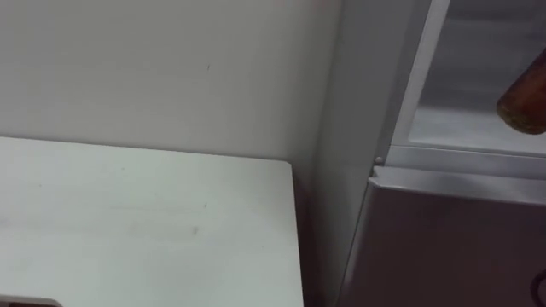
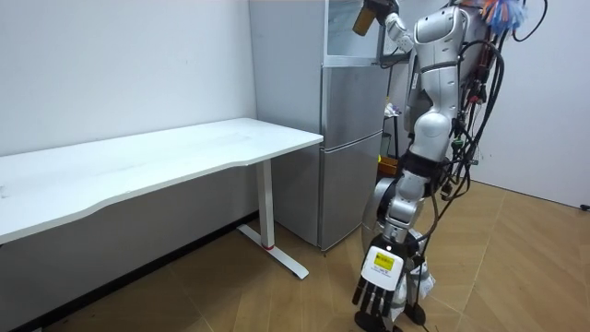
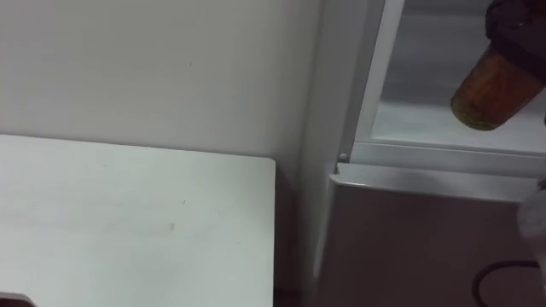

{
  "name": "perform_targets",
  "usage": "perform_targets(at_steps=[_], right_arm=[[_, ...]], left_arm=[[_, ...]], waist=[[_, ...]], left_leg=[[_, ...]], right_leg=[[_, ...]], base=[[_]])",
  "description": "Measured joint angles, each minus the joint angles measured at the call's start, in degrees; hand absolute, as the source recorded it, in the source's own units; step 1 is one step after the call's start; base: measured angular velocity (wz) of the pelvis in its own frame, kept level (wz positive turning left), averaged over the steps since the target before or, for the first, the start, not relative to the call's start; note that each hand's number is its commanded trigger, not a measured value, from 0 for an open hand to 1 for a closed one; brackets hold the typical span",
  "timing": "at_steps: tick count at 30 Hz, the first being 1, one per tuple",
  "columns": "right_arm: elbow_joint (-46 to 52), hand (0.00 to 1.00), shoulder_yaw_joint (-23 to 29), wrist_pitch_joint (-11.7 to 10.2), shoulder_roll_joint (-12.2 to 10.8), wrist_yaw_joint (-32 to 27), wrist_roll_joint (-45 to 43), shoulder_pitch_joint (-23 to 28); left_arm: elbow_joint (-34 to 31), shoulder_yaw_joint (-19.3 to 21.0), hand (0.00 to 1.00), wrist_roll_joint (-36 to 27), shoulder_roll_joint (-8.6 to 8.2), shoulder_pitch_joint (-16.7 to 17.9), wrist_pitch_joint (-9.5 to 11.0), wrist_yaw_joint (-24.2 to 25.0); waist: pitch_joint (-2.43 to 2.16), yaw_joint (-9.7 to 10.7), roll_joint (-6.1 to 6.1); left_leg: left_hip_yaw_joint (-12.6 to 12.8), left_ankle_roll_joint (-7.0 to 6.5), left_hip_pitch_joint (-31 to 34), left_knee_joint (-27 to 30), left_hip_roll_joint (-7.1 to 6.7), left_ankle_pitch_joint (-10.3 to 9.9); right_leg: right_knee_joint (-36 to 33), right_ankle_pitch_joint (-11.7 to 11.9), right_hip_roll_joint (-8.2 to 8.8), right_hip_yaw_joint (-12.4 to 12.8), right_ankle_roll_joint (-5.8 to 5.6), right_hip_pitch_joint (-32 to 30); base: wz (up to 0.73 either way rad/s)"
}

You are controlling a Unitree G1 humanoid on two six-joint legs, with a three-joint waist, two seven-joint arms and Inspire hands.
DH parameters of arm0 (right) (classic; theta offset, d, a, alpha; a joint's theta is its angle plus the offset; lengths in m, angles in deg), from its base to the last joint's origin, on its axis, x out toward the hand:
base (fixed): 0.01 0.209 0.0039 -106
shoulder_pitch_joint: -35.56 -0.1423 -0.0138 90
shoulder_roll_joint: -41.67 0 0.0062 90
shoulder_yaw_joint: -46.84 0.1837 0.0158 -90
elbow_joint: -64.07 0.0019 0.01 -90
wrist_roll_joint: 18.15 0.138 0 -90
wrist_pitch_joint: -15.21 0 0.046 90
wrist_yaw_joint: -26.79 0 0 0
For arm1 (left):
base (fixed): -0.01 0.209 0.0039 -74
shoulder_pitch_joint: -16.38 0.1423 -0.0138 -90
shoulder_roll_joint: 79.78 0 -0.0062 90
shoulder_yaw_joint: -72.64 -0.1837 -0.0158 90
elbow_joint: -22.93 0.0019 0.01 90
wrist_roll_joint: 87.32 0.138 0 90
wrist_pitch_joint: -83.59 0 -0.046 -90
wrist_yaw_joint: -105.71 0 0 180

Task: Put the bottle in the upper fridge

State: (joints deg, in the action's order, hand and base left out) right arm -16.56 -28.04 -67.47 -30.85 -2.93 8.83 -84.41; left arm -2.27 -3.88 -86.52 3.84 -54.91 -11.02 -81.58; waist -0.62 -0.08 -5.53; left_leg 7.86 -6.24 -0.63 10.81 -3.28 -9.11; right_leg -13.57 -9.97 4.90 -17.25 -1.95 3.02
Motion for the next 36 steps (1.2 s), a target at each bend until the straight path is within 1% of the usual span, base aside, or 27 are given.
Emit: perform_targets(at_steps=[2,3,4,6,8,12,14,16,18,21,27,31,34,36], right_arm=[[-1.39,1.00,0.05,0.01,1.10,-0.25,0.38,-0.44],[-1.83,1.00,0.06,0.01,1.34,-0.27,0.51,-0.44],[-2.77,1.00,0.06,0.18,1.91,-0.31,1.45,-0.44],[-4.73,1.00,0.06,0.47,2.51,-0.36,2.69,-0.44],[-5.19,1.00,0.06,0.89,2.51,-0.82,2.96,-0.44],[-8.87,1.00,0.00,1.05,2.54,-1.38,4.84,-2.27],[-10.98,1.00,-0.03,1.06,2.54,-2.37,6.57,-3.16],[-12.76,1.00,-0.06,1.06,2.55,-3.68,8.70,-4.28],[-15.65,1.00,-0.20,1.05,2.55,-5.46,9.01,-5.58],[-18.69,1.00,-0.31,1.05,2.54,-7.36,8.99,-6.41],[-19.35,1.00,-0.60,1.04,2.54,-10.56,9.02,-6.63],[-20.29,1.00,-2.20,0.88,2.55,-11.51,9.02,-7.79],[-22.27,1.00,-4.56,0.81,2.55,-11.56,9.04,-9.44],[-22.72,1.00,-5.62,0.81,2.55,-11.56,9.01,-9.50]], left_arm=[[0.00,-0.03,0.00,-0.10,0.02,0.24,-0.08,0.00],[0.00,-0.03,0.00,-0.10,0.02,0.26,-0.10,0.00],[0.00,-0.03,0.00,-0.10,0.03,0.28,-0.14,-0.01],[0.02,-0.03,0.00,-0.10,0.03,0.39,-0.29,-0.01],[0.05,-0.02,0.00,-0.06,0.04,0.42,-0.46,-0.02],[0.06,0.45,0.00,-0.01,0.04,0.49,-0.87,-0.22],[0.03,0.98,0.00,-0.05,0.04,0.73,-1.34,-1.29],[-0.01,0.97,0.00,-0.04,0.03,1.03,-1.39,-1.37],[-0.07,1.06,0.00,0.02,0.15,1.09,-1.43,-1.30],[-0.14,1.06,0.00,0.02,0.29,1.09,-1.40,-0.99],[-0.12,1.05,0.00,0.03,0.33,1.09,-1.34,-0.97],[-0.10,1.05,0.00,0.04,0.38,1.13,-1.21,-1.08],[-0.15,1.01,0.00,0.00,0.41,1.15,-1.22,-1.10],[-0.14,1.01,0.00,0.01,0.48,1.16,-1.21,-1.10]], waist=[[0.14,0.07,-0.50],[0.13,0.09,-0.63],[0.10,0.09,-1.01],[-0.20,0.03,-1.64],[-0.31,-0.09,-1.77],[-0.29,-0.43,-1.74],[-0.23,-0.58,-1.61],[-0.11,-0.61,-1.40],[0.00,-1.47,-1.15],[0.03,-2.16,-1.10],[0.04,-4.01,-0.85],[0.10,-4.95,-0.80],[0.16,-4.95,-0.78],[0.21,-5.23,-0.82]], left_leg=[[0.00,0.11,-0.04,-0.07,0.07,0.07],[-0.01,0.13,-0.04,-0.07,0.10,0.08],[-0.01,0.18,-0.02,-0.07,0.15,0.09],[-0.01,0.26,-0.01,-0.05,0.22,0.05],[-0.01,0.29,-0.02,-0.02,0.26,0.02],[0.06,0.29,-0.10,-0.02,0.26,0.03],[0.06,0.30,-0.09,-0.01,0.30,0.03],[0.09,0.30,-0.09,-0.01,0.31,0.02],[0.09,0.33,-0.04,0.01,0.35,0.02],[0.06,0.44,0.04,0.04,0.44,0.01],[0.00,0.61,0.57,0.54,0.57,-0.12],[-0.28,0.64,0.82,0.63,0.57,-0.13],[-0.56,0.64,1.06,0.85,0.56,-0.14],[-0.81,0.66,1.08,0.86,0.55,-0.15]], right_leg=[[0.01,0.00,-0.08,0.03,0.01,0.00],[0.02,0.00,-0.10,0.01,0.01,-0.01],[0.03,0.00,-0.14,0.01,0.01,-0.03],[0.04,0.04,-0.22,0.01,0.08,-0.03],[0.05,0.07,-0.27,0.02,0.13,-0.02],[0.05,0.13,-0.30,0.16,0.22,0.00],[0.04,0.13,-0.30,0.00,0.22,-0.01],[0.03,0.13,-0.27,-0.13,0.22,-0.05],[0.04,0.13,-0.33,-0.17,0.23,-0.05],[0.07,0.14,-0.42,-0.27,0.24,-0.07],[0.83,0.26,-0.61,-0.69,0.43,-0.08],[0.87,0.26,-0.66,-0.93,0.44,0.33],[0.96,0.26,-0.62,-1.55,0.44,0.45],[1.00,0.26,-0.62,-1.84,0.43,0.58]], base=[[0.00],[0.00],[0.00],[0.00],[0.00],[0.00],[0.00],[0.00],[0.00],[0.00],[0.00],[0.03],[0.10],[0.08]])
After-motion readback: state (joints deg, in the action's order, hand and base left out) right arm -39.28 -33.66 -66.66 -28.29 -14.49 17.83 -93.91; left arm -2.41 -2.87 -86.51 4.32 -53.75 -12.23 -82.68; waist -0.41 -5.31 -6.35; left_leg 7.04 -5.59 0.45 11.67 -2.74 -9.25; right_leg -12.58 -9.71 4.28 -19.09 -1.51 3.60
